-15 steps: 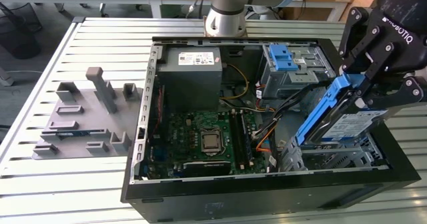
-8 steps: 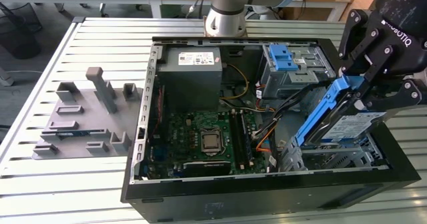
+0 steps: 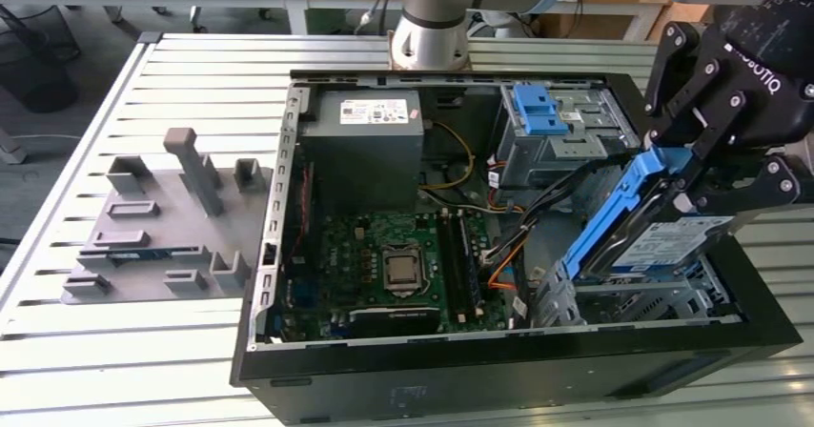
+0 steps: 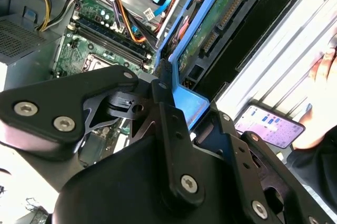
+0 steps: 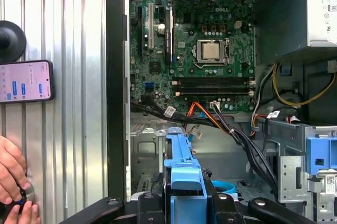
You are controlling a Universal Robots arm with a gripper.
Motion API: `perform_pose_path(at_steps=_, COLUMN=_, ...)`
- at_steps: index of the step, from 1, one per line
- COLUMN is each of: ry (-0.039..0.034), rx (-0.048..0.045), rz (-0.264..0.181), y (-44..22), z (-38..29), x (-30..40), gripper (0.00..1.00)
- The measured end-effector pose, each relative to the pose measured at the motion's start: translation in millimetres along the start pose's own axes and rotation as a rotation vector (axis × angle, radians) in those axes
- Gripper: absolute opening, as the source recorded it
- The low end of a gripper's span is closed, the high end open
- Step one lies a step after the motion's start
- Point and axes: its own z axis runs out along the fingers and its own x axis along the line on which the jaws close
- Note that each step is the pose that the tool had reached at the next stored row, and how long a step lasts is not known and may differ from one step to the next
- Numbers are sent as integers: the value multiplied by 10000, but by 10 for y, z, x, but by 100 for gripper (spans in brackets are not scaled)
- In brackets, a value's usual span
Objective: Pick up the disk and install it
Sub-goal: 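Insert the disk into the insertion slot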
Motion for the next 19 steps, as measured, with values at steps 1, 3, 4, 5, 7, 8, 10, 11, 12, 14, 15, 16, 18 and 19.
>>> perform_pose_path(at_steps=1, ry=1, rx=0, rz=0, y=0, z=4, x=1, gripper=36)
perform_pose_path(at_steps=3, ry=1, rx=0, rz=0, y=0, z=15, x=2, gripper=36)
perform_pose_path(at_steps=4, ry=1, rx=0, rz=0, y=0, z=23, x=2, gripper=36)
perform_pose_path(at_steps=5, ry=0, rx=0, rz=0, y=-1, z=32, x=2, gripper=36)
perform_pose_path(at_steps=7, ry=0, rx=0, rz=0, y=-1, z=52, x=3, gripper=36)
perform_pose_path(at_steps=8, ry=0, rx=0, rz=0, y=-1, z=64, x=4, gripper=36)
perform_pose_path(at_steps=10, ry=0, rx=0, rz=0, y=-1, z=89, x=4, gripper=36)
perform_pose_path(at_steps=11, ry=0, rx=0, rz=0, y=-1, z=104, x=5, gripper=36)
perform_pose_path(at_steps=12, ry=0, rx=0, rz=0, y=-1, z=118, x=6, gripper=36)
perform_pose_path(at_steps=14, ry=1, rx=0, rz=0, y=-2, z=145, x=6, gripper=36)
perform_pose_path(at_steps=15, ry=2, rx=0, rz=0, y=-2, z=154, x=7, gripper=36)
perform_pose_path(at_steps=16, ry=2, rx=0, rz=0, y=-2, z=157, x=7, gripper=36)
perform_pose_path(at_steps=18, ry=2, rx=0, rz=0, y=-2, z=157, x=7, gripper=36)
perform_pose_path(at_steps=19, ry=2, rx=0, rz=0, y=-2, z=158, x=7, gripper=36)
